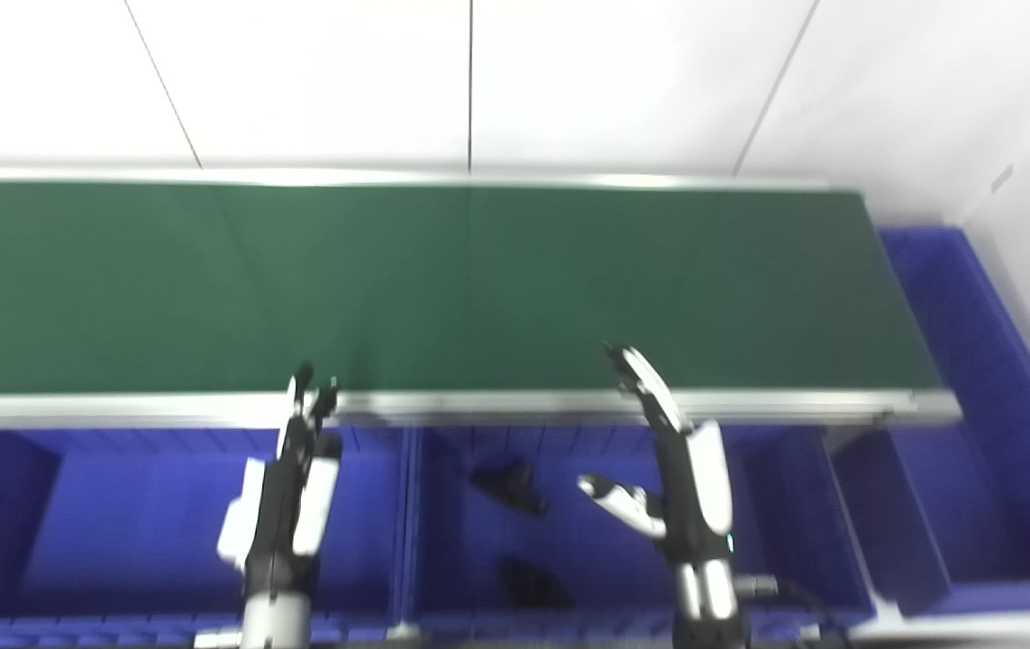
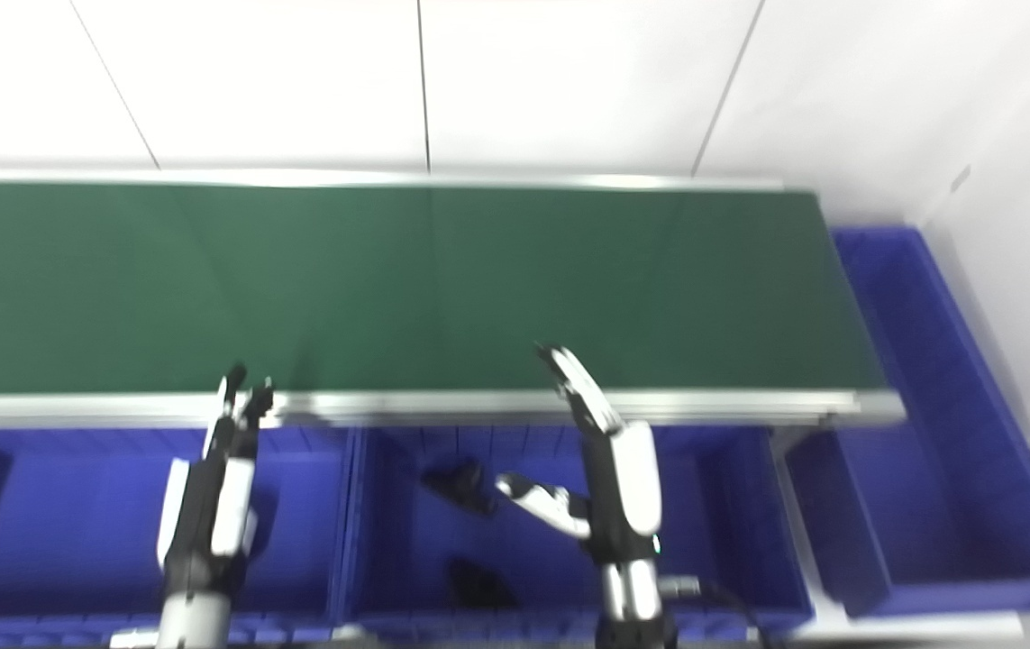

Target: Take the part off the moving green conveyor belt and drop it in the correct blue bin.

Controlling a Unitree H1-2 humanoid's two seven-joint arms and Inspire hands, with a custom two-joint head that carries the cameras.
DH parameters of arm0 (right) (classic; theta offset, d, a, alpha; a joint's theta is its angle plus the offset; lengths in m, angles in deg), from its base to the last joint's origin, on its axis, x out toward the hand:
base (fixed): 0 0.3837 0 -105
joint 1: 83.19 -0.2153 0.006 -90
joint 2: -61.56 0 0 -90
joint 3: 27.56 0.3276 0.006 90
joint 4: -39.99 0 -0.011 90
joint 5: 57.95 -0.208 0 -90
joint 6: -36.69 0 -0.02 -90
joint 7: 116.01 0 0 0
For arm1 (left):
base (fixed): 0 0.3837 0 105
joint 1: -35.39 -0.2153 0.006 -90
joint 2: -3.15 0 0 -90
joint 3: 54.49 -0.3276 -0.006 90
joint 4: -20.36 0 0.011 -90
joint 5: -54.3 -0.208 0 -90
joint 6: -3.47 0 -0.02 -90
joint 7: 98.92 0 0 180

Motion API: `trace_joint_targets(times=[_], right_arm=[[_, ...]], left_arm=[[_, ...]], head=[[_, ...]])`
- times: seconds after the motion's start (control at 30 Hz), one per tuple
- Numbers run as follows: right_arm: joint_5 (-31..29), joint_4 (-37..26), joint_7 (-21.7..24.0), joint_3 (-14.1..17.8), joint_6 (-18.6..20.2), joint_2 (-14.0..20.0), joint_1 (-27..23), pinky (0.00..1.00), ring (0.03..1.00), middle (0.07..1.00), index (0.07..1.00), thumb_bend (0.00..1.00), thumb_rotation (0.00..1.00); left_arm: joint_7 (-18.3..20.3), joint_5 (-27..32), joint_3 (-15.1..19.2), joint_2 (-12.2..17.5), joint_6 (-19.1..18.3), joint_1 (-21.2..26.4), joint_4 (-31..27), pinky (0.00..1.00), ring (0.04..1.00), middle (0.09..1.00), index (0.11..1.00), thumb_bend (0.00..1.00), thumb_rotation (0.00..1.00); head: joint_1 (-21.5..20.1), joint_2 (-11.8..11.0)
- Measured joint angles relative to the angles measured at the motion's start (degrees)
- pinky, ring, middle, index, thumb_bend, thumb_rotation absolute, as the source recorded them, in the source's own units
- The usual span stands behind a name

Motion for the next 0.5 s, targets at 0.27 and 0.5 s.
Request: trace_joint_targets(times=[0.27, 0.5], right_arm=[[-8.5, -0.2, 4.9, 2.5, 0.0, -1.1, 1.3, 0.78, 0.856, 0.939, 0.920, 0.66, 1.00], [-10.2, -2.1, 10.5, 6.5, 0.0, -3.1, 3.5, 0.77, 0.859, 0.934, 0.929, 0.68, 1.00]], left_arm=[[0.0, 0.1, 0.9, 0.2, 2.4, 0.2, 2.2, 1.00, 0.920, 0.906, 1.000, 0.55, 0.92], [0.0, 0.0, 1.0, 0.3, 2.3, 0.1, 1.9, 1.00, 0.922, 0.919, 1.000, 0.57, 0.92]], head=[[0.9, -3.3], [0.0, 0.1]])
